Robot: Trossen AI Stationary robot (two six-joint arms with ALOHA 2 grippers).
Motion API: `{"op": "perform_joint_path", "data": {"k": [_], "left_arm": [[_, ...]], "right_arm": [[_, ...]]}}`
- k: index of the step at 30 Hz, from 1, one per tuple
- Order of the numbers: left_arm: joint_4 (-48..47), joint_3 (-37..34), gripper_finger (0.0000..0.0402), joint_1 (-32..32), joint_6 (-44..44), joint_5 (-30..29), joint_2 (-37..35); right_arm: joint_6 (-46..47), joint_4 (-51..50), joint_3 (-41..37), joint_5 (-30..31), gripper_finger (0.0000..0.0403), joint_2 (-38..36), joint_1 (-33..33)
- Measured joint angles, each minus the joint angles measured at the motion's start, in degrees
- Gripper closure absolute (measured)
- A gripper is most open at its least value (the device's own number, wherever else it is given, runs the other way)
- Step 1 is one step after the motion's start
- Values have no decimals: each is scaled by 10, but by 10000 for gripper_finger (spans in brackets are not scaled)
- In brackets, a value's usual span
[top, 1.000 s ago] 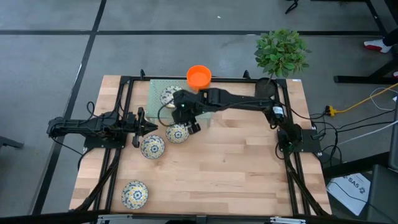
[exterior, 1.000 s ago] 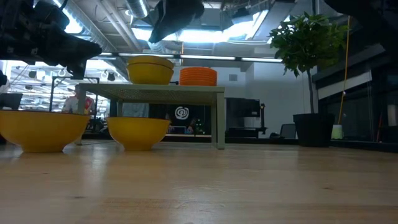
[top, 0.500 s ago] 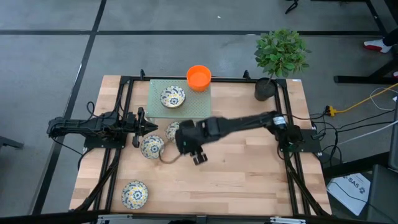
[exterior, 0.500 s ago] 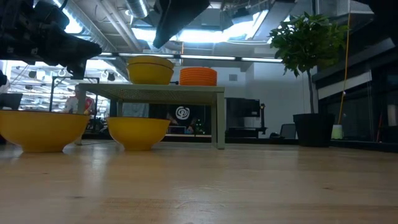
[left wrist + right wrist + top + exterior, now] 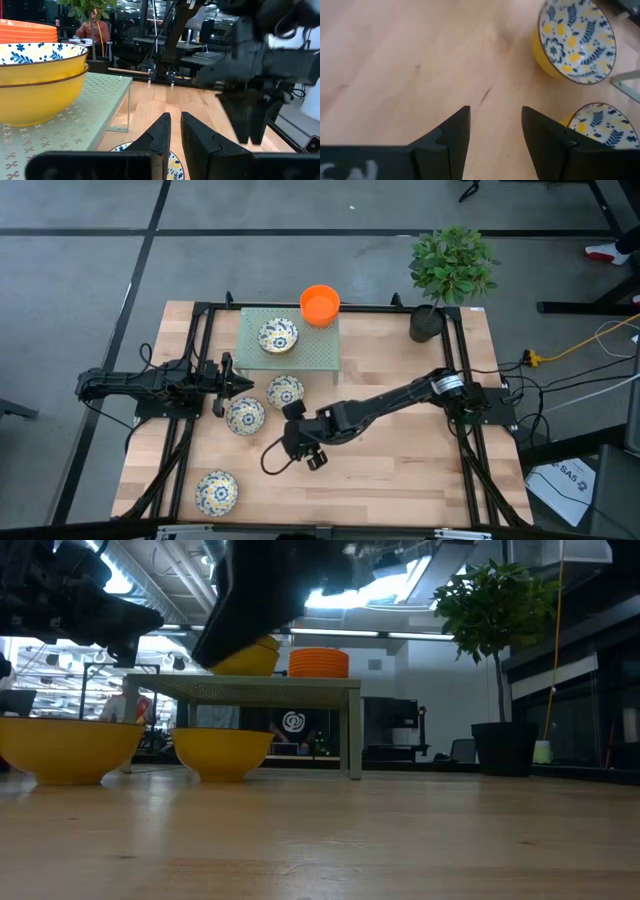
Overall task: Pick & Place Mini bowls
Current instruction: Stack the yellow bowl on top of the other yellow bowls on the shelf
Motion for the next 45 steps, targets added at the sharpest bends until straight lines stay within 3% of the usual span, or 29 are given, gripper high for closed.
{"op": "perform_joint_path", "data": {"k": [10, 26, 35, 39, 45], "left_arm": [[0, 0, 363, 0, 0, 0, 0], [0, 0, 363, 0, 0, 0, 0], [0, 0, 363, 0, 0, 0, 0], [0, 0, 363, 0, 0, 0, 0], [0, 0, 363, 0, 0, 0, 0]], "right_arm": [[5, 185, -140, 152, 226, 0, -37], [-7, 244, -182, 157, 226, 0, -75], [-10, 237, -182, 113, 228, 17, -84], [-9, 240, -182, 112, 258, 22, -84], [-6, 246, -182, 114, 348, 22, -74]]}}
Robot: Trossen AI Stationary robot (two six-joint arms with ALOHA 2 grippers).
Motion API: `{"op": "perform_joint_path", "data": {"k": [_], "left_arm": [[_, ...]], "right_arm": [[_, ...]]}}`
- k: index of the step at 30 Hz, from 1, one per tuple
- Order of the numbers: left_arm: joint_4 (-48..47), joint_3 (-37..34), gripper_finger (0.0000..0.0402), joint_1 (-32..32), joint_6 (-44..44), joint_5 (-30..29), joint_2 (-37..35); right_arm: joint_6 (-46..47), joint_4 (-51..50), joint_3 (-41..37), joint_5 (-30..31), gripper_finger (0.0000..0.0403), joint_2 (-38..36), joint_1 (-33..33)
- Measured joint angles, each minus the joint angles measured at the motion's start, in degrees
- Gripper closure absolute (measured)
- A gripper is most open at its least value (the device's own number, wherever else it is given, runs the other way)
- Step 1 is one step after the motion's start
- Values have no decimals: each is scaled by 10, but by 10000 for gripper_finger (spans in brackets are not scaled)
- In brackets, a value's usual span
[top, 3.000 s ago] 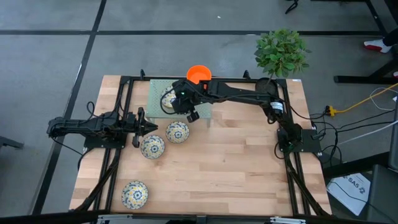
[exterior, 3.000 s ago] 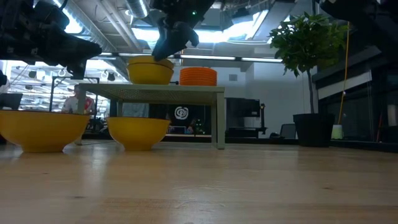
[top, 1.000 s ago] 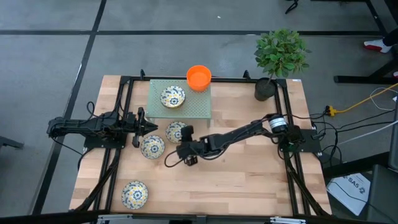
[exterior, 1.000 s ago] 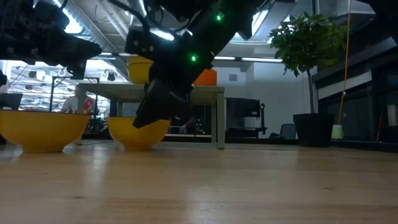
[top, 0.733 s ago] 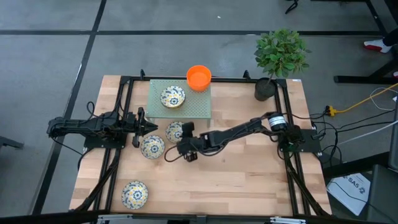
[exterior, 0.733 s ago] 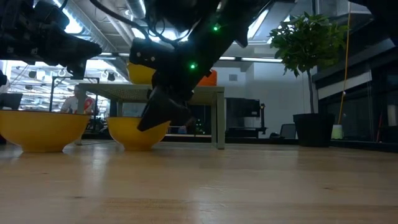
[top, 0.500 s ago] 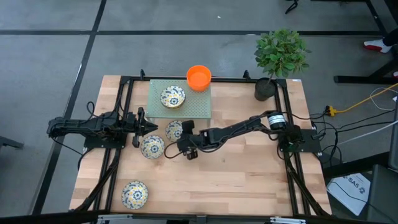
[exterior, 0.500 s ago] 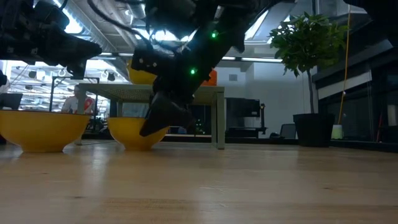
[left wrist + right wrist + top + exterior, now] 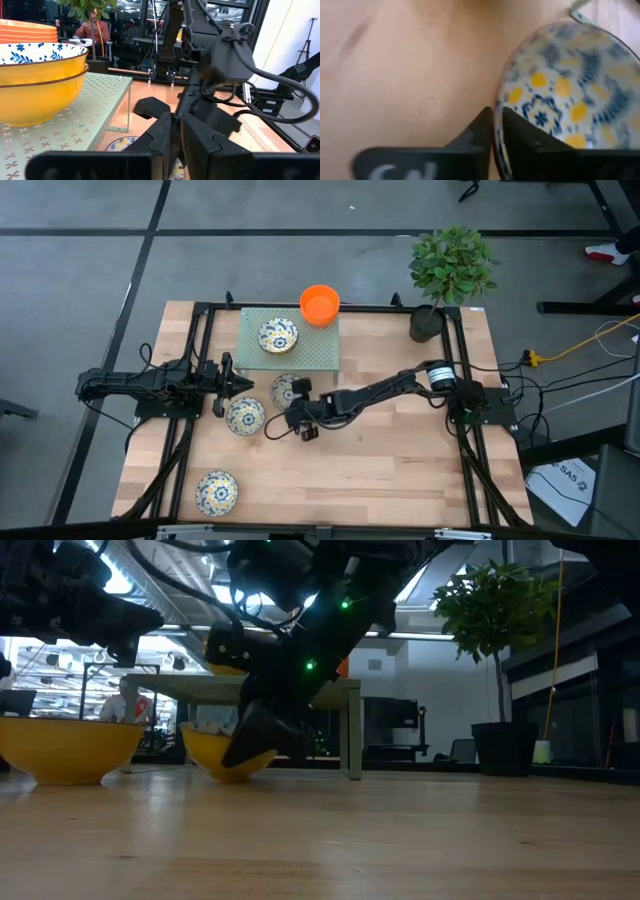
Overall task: Pick & Place Mini bowls
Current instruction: Stack the yellow bowl on top of the other yellow bowls on the shelf
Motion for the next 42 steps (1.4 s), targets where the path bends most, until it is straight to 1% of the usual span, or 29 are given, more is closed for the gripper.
{"op": "perform_joint_path", "data": {"k": [2, 3, 7, 11, 16, 19, 22, 26, 30, 37, 42], "left_arm": [[0, 0, 363, 0, 0, 0, 0], [0, 0, 363, 0, 0, 0, 0], [0, 0, 363, 0, 0, 0, 0], [0, 0, 363, 0, 0, 0, 0], [0, 0, 363, 0, 0, 0, 0], [0, 0, 363, 0, 0, 0, 0], [0, 0, 363, 0, 0, 0, 0], [0, 0, 363, 0, 0, 0, 0], [0, 0, 363, 0, 0, 0, 0], [0, 0, 363, 0, 0, 0, 0], [0, 0, 363, 0, 0, 0, 0]], "right_arm": [[1, 1, 0, 0, 379, 0, 5], [1, 2, 0, 0, 386, 0, 6], [-1, -11, 10, -12, 380, 0, 13], [0, -35, 33, -75, 388, 0, 21], [0, -76, 61, -129, 388, 0, 32], [2, -106, 81, -172, 388, 0, 38], [2, -137, 100, -205, 388, 0, 44], [-2, -179, 129, -229, 388, 0, 51], [-16, -226, 164, -238, 388, 0, 58], [-36, -337, 259, -237, 388, -2, 65], [-54, -412, 311, -237, 388, -2, 66]]}}
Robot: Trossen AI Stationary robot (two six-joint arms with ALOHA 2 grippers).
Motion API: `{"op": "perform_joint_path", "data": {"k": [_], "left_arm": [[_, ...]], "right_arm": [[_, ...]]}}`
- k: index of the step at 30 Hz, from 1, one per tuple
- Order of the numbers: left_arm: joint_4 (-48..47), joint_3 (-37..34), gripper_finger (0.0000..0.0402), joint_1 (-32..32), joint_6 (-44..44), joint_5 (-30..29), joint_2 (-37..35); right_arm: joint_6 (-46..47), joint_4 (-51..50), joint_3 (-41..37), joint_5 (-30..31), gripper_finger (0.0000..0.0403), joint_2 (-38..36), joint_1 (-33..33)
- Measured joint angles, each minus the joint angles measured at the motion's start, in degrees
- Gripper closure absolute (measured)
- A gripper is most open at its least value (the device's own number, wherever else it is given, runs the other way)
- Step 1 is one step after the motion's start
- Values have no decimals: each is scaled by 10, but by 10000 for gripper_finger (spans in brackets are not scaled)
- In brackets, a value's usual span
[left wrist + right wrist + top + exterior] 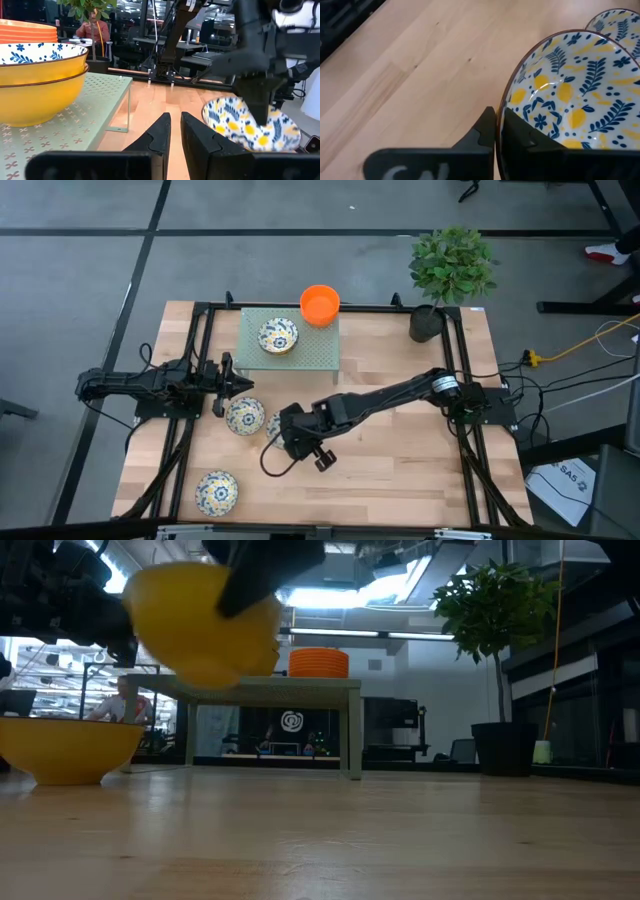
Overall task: Pick & Place Mini bowls
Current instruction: Stack the yellow bowl on top of the other yellow bowls on the shelf
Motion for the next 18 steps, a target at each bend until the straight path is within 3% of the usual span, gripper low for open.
{"op": "perform_joint_path", "data": {"k": [12, 18], "left_arm": [[0, 0, 363, 0, 0, 0, 0], [0, 0, 363, 0, 0, 0, 0]], "right_arm": [[-8, -151, 131, 1, 388, -1, -9], [-8, -162, 134, 10, 388, -27, -22]]}}
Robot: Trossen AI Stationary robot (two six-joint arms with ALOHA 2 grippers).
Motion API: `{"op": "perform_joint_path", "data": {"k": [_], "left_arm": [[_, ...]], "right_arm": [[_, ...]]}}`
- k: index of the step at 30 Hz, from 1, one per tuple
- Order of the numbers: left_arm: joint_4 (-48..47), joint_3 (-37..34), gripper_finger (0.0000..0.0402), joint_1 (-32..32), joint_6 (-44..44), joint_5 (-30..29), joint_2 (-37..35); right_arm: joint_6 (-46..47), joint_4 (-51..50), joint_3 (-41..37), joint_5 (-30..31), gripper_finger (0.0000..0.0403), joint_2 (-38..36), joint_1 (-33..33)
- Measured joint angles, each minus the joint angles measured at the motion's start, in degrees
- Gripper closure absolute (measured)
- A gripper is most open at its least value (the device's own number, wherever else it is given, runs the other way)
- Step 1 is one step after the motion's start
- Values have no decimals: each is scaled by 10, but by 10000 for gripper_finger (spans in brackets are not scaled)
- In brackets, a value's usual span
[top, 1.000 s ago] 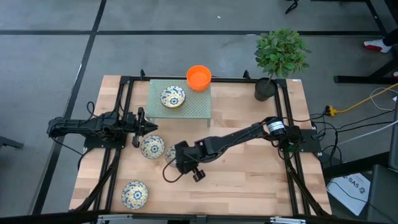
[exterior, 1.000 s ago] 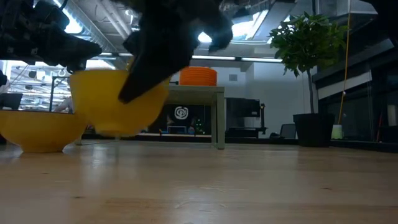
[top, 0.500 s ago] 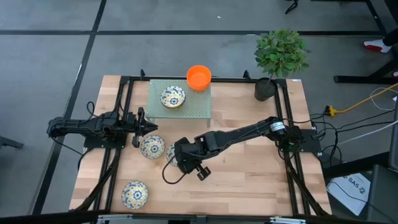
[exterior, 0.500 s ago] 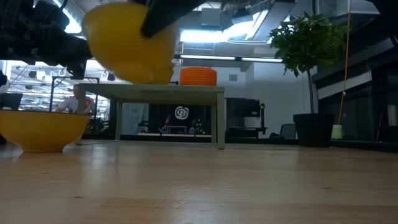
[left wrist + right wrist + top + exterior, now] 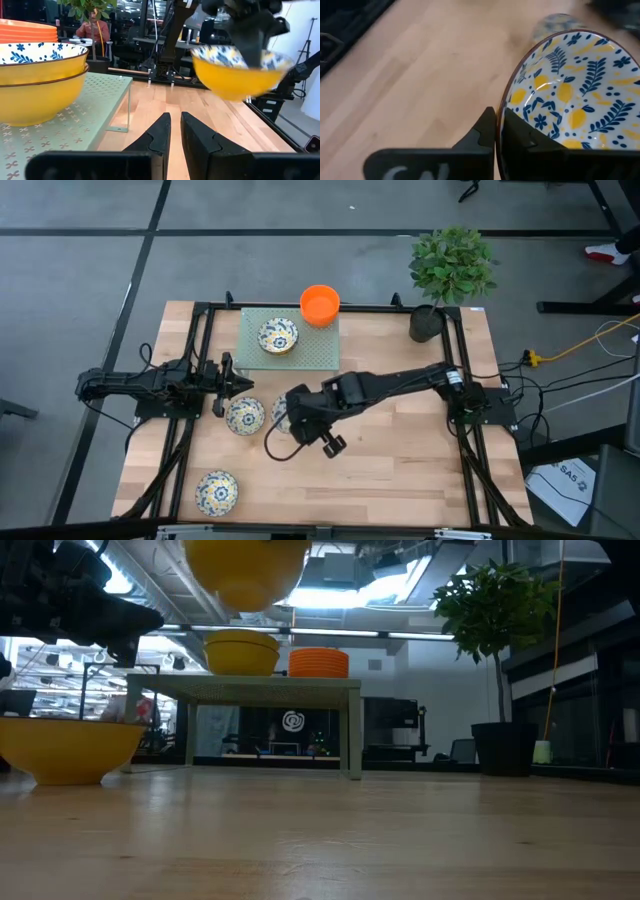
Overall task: Pick & Place Mini bowls
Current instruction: Stack the yellow bowl on top of the other yellow bowls on the shelf
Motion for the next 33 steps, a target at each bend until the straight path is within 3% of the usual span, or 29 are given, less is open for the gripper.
{"op": "perform_joint_path", "data": {"k": [5, 17, 29, 33], "left_arm": [[1, 0, 363, 0, 0, 0, 0], [0, 0, 363, 0, 0, 0, 0], [0, 0, 363, 0, 0, 0, 0], [0, 0, 363, 0, 0, 0, 0]], "right_arm": [[-23, 15, 1, 39, 388, -14, -15], [-98, 84, 1, 67, 380, -26, -84], [-162, 188, 1, 67, 382, -26, -179], [-152, 190, 1, 21, 385, -26, -213]]}}
